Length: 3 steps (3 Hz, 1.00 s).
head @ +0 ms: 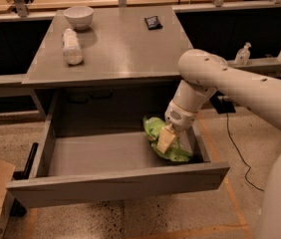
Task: Place green rice chip bag into top drawer
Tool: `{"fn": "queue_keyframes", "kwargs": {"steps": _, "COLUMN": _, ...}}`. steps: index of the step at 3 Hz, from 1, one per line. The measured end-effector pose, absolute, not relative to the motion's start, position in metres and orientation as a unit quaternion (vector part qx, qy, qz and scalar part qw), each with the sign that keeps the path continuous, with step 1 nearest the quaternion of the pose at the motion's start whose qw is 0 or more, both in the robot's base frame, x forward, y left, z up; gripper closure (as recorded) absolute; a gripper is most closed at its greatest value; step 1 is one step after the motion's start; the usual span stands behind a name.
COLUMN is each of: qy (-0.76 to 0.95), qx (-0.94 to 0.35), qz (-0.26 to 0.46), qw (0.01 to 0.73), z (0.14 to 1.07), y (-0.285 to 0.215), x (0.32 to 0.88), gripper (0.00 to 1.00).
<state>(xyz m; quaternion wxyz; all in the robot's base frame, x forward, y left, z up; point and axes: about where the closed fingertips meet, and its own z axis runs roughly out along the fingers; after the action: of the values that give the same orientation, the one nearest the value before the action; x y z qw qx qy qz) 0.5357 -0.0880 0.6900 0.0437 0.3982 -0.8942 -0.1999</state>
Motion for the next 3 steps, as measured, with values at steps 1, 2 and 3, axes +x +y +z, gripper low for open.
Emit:
{"fn": "queue_keyframes", "kwargs": {"steps": 1, "qy": -0.892, "qx": 0.394, "qz": -0.214, "qw": 0.061, "z": 0.6712, "y": -0.0852, "x": 0.5372, "gripper": 0.3}}
{"fn": "queue_keyframes", "kwargs": {"steps": 2, "qy": -0.892, "qx": 0.394, "qz": -0.215, "qw": 0.063, "z": 0.6679, "y": -0.0842, "x": 0.537, "gripper": 0.07}}
{"fn": "queue_keyframes", "kwargs": {"steps": 3, "qy": -0.891, "qx": 0.394, "qz": -0.216, "qw": 0.064, "z": 0.6665, "y": -0.0834, "x": 0.5367, "gripper": 0.0}}
